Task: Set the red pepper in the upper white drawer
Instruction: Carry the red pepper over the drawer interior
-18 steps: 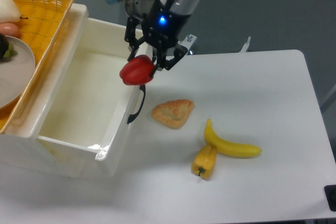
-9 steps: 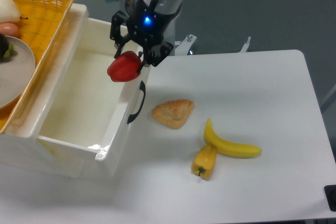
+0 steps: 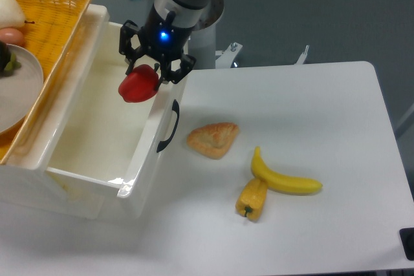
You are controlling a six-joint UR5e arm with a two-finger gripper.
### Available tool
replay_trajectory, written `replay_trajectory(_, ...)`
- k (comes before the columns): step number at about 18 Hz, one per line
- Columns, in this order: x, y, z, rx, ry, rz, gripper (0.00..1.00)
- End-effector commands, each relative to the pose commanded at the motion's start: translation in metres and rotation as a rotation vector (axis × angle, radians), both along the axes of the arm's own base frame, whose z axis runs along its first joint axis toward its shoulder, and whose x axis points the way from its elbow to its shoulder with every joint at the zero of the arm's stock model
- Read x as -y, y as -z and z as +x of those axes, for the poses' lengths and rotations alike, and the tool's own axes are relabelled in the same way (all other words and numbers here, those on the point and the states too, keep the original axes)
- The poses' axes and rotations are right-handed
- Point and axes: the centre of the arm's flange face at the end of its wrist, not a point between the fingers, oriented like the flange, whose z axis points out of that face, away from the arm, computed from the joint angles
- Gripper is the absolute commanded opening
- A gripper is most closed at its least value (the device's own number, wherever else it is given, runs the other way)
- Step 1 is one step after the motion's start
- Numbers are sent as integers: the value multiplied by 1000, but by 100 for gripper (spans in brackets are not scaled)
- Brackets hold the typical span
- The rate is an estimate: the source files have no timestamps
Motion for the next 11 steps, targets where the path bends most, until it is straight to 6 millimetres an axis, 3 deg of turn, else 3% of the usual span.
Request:
replay_trajectory(3, -6, 8, 10, 13, 23, -13, 43)
replay_trajectory(11, -18, 24, 15, 37, 51, -32, 44)
